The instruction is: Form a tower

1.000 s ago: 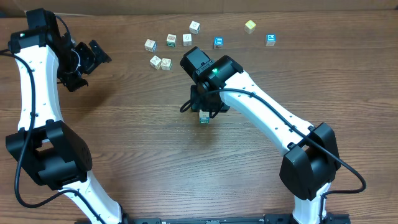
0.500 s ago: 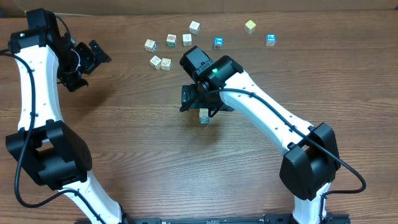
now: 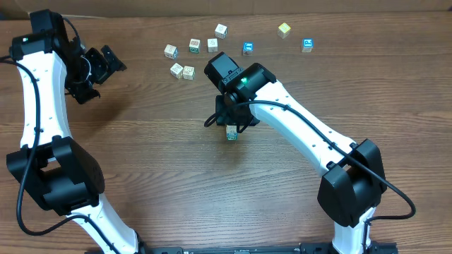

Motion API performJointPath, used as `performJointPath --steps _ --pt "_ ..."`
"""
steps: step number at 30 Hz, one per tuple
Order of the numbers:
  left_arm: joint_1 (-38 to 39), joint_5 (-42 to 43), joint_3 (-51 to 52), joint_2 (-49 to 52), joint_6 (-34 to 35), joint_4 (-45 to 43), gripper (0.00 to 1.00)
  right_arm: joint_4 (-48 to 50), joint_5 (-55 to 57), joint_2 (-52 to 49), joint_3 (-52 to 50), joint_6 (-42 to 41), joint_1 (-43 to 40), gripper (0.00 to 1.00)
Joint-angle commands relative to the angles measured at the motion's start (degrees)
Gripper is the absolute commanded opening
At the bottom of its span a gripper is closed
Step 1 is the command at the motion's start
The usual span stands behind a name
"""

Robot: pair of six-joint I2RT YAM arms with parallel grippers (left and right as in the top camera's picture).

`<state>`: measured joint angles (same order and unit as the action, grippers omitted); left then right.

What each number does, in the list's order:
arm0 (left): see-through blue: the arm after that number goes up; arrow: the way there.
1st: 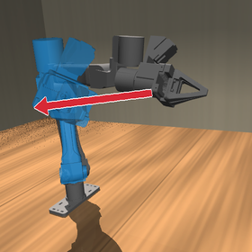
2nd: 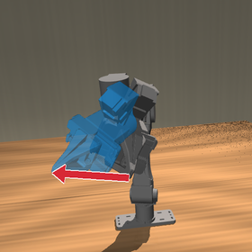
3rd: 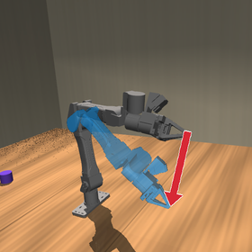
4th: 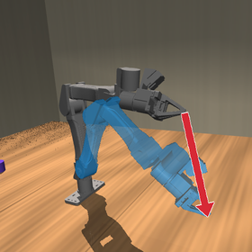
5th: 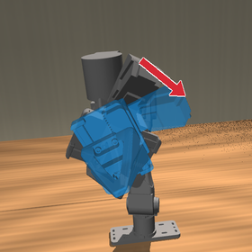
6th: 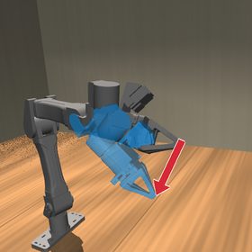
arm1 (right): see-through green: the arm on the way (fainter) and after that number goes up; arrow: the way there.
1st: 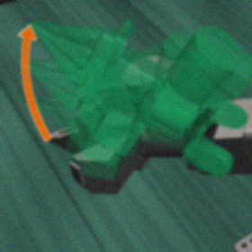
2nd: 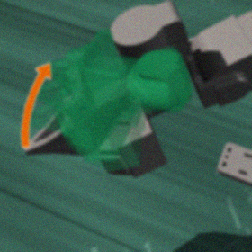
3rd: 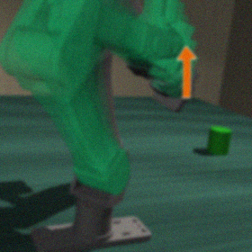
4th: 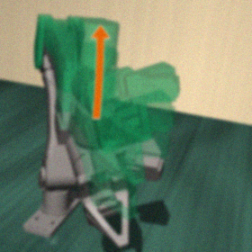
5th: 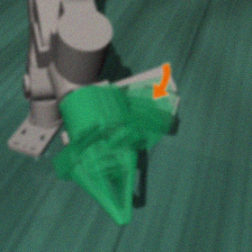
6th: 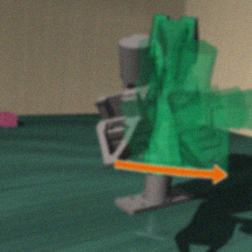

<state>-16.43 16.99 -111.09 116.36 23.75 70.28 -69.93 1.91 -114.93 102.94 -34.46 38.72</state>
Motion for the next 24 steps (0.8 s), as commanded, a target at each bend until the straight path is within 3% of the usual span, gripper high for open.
performJointPath --steps 1,11,13,15,19,24 --pt "0.33 0.44 -0.79 -0.22 -1.05 -0.07 1.0 0.46 0.57 0.02 -0.2 0.15 0.28 0.4" --pt "0.33 0.44 -0.79 -0.22 -1.05 -0.07 1.0 0.7 0.59 0.02 -0.2 0.15 0.26 0.39" --pt "0.33 0.44 -0.79 -0.22 -1.05 -0.07 0.99 0.7 0.59 0.02 -0.2 0.15 0.26 0.49" --pt "0.33 0.44 -0.79 -0.22 -1.05 -0.07 0.99 0.85 0.61 0.02 -0.2 0.15 0.26 0.52" --pt "0.33 0.44 -0.79 -0.22 -1.05 -0.07 1.0 1.16 0.59 0.02 -0.2 0.15 0.26 0.51" --pt "0.33 0.44 -0.79 -0.22 -1.05 -0.07 0.99 1.14 0.59 0.02 -0.2 0.15 0.26 0.42"
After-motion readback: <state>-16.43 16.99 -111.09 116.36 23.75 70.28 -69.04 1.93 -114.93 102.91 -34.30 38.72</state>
